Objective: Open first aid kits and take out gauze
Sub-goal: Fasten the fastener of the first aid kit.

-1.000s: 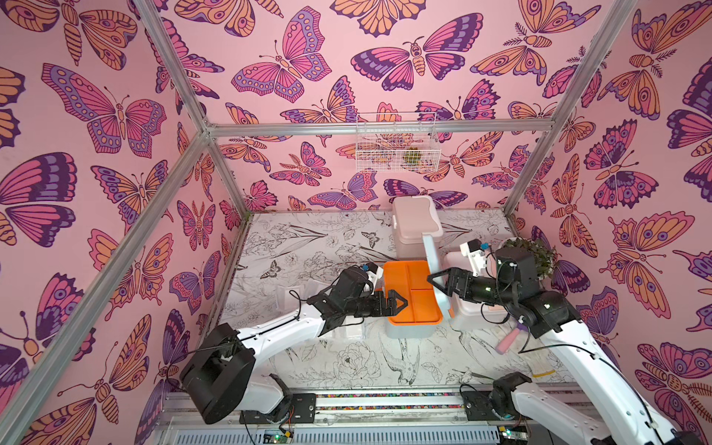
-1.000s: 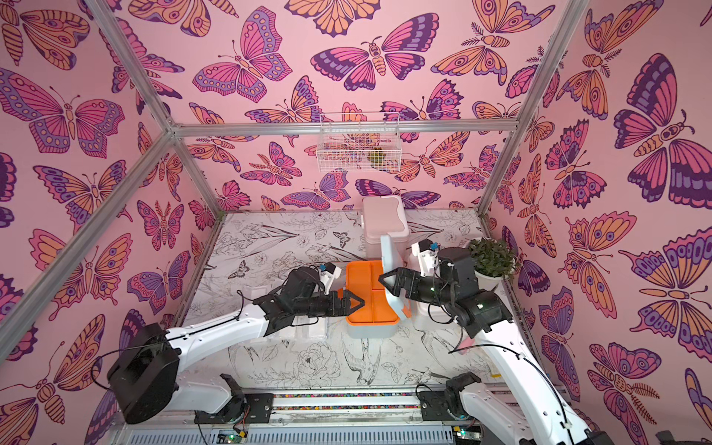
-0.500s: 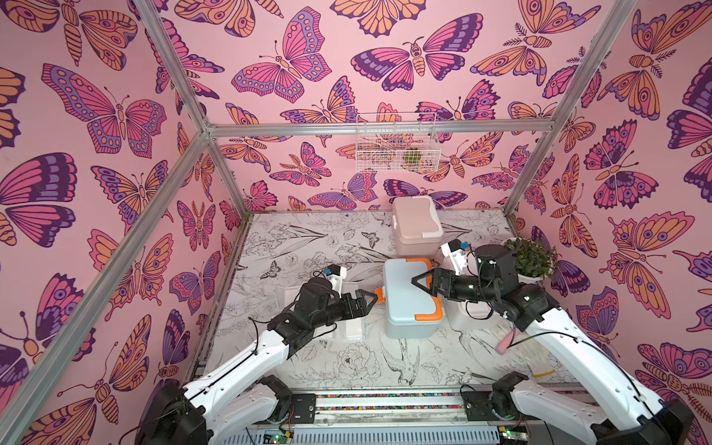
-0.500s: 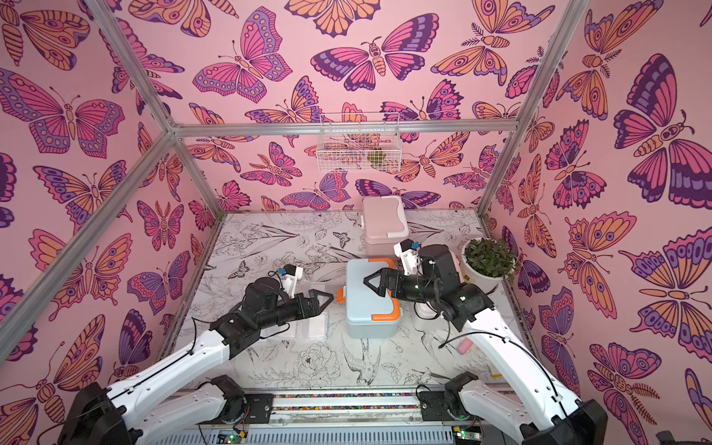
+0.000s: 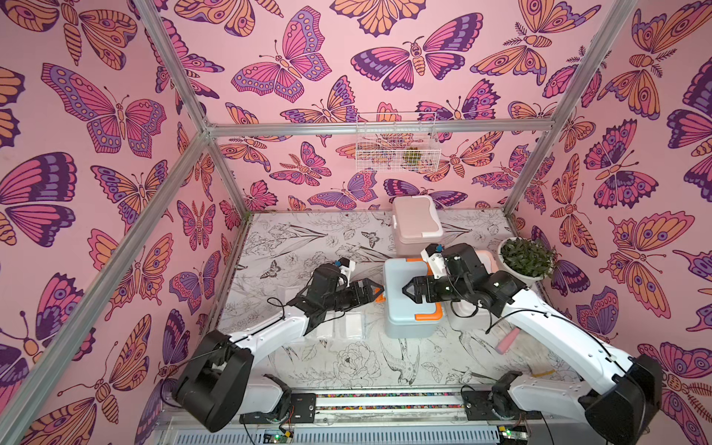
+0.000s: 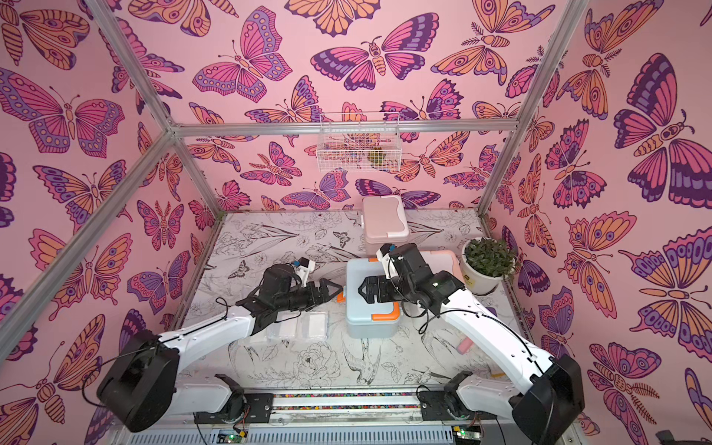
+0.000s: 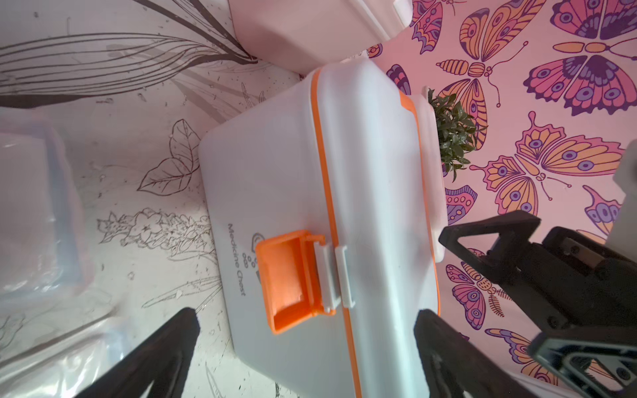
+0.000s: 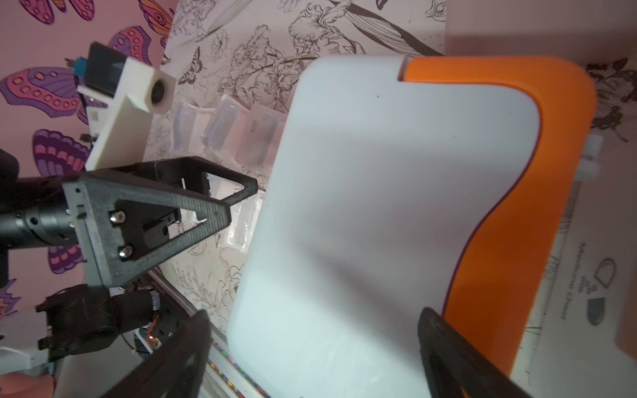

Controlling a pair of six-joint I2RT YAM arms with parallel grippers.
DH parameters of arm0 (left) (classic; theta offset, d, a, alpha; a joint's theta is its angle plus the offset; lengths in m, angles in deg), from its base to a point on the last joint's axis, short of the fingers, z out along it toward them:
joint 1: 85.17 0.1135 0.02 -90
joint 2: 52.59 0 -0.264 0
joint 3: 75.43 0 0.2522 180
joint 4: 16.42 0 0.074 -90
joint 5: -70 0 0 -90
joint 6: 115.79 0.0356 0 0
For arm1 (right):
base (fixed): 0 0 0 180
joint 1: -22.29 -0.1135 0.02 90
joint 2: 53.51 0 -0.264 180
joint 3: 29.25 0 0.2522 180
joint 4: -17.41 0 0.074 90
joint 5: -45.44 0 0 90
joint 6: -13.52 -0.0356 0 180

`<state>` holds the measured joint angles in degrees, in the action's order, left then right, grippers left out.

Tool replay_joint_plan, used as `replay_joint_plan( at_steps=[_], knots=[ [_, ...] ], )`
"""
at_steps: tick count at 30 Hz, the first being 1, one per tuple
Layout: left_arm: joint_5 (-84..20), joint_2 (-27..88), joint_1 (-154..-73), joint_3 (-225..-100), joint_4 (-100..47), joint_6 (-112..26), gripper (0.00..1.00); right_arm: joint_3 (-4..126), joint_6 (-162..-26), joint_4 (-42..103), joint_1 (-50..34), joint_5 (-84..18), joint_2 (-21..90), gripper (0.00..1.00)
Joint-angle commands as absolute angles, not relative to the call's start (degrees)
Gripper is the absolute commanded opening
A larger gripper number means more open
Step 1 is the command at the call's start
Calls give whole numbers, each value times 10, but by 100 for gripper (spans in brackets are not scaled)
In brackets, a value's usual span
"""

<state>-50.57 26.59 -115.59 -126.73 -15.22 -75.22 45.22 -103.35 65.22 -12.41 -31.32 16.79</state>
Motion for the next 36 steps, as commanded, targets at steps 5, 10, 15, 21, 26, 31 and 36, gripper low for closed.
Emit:
replay_joint_plan(
  at_steps=[5,10,15,21,26,31,36],
  knots=[
    [-571,347,-1153,-1285,-3,-807,100,460,-999,688,-132,-347,201,55],
    [-608,393,-1155,-1267,143,-885,100,454,-995,698,-136,-352,216,52],
    [-632,413,-1163,-1238,265,-958,99,446,-997,688,-137,-343,219,52],
    [-636,425,-1163,-1208,351,-1009,97,438,-1001,681,-137,-334,223,52],
    [-632,414,-1162,-1194,352,-1008,97,437,-1002,679,-138,-333,226,52],
    [-629,394,-1162,-1188,337,-1000,97,434,-1004,677,-138,-335,225,52],
    [-627,383,-1159,-1179,335,-999,97,430,-1006,672,-138,-332,225,52]
  ],
)
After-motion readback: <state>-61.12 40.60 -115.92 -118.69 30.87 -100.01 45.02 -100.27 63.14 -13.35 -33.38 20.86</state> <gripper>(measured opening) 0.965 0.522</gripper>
